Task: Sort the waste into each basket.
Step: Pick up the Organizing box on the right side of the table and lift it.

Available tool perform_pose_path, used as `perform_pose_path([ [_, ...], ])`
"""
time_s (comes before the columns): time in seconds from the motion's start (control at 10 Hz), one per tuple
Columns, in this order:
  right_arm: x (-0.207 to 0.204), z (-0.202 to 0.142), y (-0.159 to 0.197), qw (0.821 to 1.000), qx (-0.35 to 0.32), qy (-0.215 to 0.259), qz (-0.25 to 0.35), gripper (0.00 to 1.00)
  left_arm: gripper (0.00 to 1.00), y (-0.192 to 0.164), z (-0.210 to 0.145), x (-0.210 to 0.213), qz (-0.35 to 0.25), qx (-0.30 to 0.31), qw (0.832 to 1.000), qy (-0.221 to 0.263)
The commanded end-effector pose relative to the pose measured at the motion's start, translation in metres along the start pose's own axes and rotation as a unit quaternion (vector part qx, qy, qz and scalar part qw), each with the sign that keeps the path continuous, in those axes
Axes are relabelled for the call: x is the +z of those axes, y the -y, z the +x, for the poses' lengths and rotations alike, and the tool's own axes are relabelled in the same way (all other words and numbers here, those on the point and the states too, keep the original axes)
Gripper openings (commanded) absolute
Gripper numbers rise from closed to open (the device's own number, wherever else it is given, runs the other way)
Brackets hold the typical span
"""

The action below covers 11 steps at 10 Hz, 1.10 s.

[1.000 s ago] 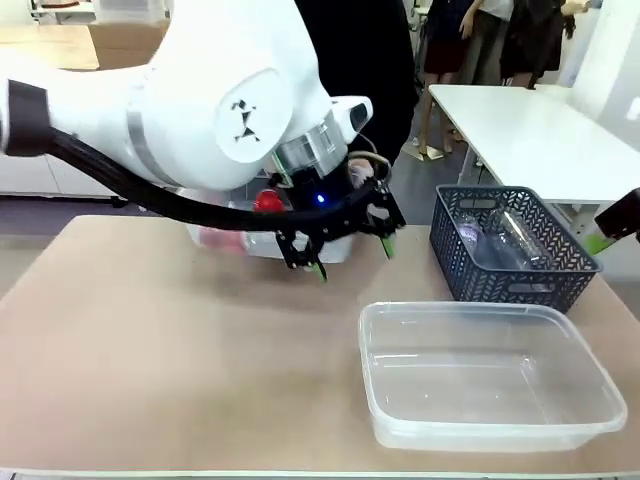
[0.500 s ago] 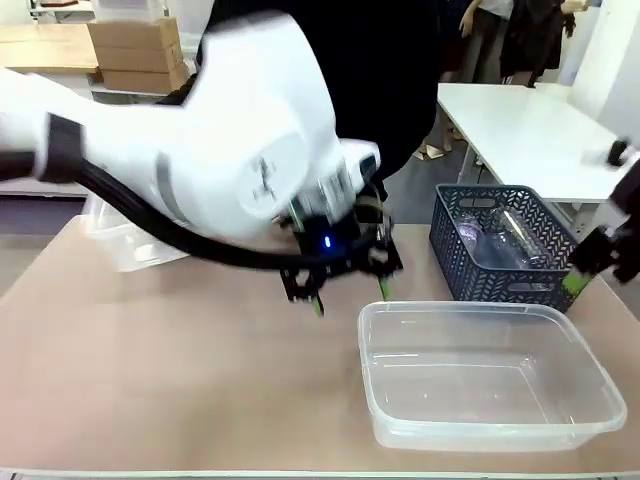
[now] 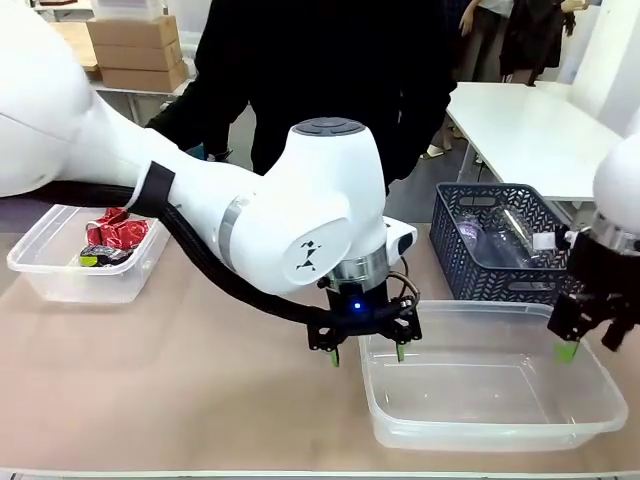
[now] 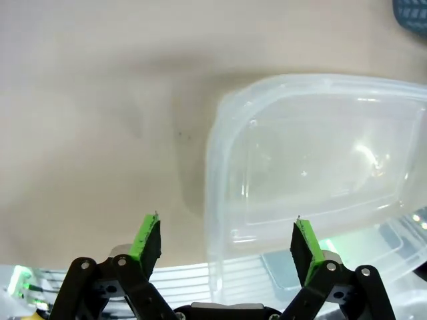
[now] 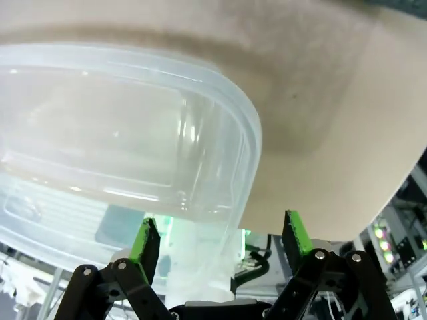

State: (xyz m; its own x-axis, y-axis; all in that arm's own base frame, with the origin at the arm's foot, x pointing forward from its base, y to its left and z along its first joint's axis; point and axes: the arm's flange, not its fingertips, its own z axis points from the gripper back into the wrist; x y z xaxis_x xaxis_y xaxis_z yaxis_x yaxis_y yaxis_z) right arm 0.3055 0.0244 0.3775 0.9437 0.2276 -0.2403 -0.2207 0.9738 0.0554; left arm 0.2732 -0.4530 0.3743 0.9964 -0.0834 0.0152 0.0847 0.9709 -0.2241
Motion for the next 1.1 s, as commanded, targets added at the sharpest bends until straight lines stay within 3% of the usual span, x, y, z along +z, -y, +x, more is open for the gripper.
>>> perform_pose_path([
  [0.0,-0.0406,-0.0260,-0.0008,1.000,-0.017,-0.009,-0.005,0.94,1.00,0.0110,0.0065,-0.0037,0.038,-0.003,0.999,-0.009],
  [0.1,-0.0426,-0.0273,0.0000,1.000,-0.018,-0.001,0.015,0.94,0.49,0.0121,0.0045,-0.0066,0.044,-0.012,0.999,-0.006],
  [0.2,-0.0435,-0.0283,0.0006,0.999,-0.028,0.016,0.023,0.39,0.40,0.0124,0.0040,-0.0066,0.044,-0.013,0.999,-0.009],
  [0.3,-0.0446,-0.0280,0.0016,0.999,-0.036,0.017,0.031,0.36,0.00,0.0118,0.0037,-0.0059,0.039,-0.014,0.999,-0.007],
  [0.4,-0.0459,-0.0275,0.0029,0.999,-0.044,0.013,0.027,0.00,0.00,0.0115,0.0030,-0.0058,0.038,-0.014,0.999,-0.007],
  [0.5,-0.0459,-0.0280,0.0032,0.998,-0.049,0.013,0.026,0.00,0.00,0.0112,0.0030,-0.0062,0.035,-0.014,0.999,-0.009],
  [0.6,-0.0460,-0.0285,0.0038,0.998,-0.056,0.015,0.022,0.00,0.14,0.0111,0.0032,-0.0066,0.036,-0.014,0.999,-0.009],
  [0.7,-0.0465,-0.0286,0.0048,0.998,-0.059,0.014,0.025,0.08,0.04,0.0110,0.0033,-0.0065,0.034,-0.016,0.999,-0.011],
  [0.8,-0.0465,-0.0291,0.0055,0.998,-0.062,0.013,0.024,0.00,0.00,0.0108,0.0038,-0.0065,0.034,-0.015,0.999,-0.010],
  [1.0,-0.0457,-0.0307,0.0066,0.997,-0.070,0.015,0.024,0.00,0.00,0.0100,0.0036,-0.0055,0.032,-0.017,0.999,-0.008],
])
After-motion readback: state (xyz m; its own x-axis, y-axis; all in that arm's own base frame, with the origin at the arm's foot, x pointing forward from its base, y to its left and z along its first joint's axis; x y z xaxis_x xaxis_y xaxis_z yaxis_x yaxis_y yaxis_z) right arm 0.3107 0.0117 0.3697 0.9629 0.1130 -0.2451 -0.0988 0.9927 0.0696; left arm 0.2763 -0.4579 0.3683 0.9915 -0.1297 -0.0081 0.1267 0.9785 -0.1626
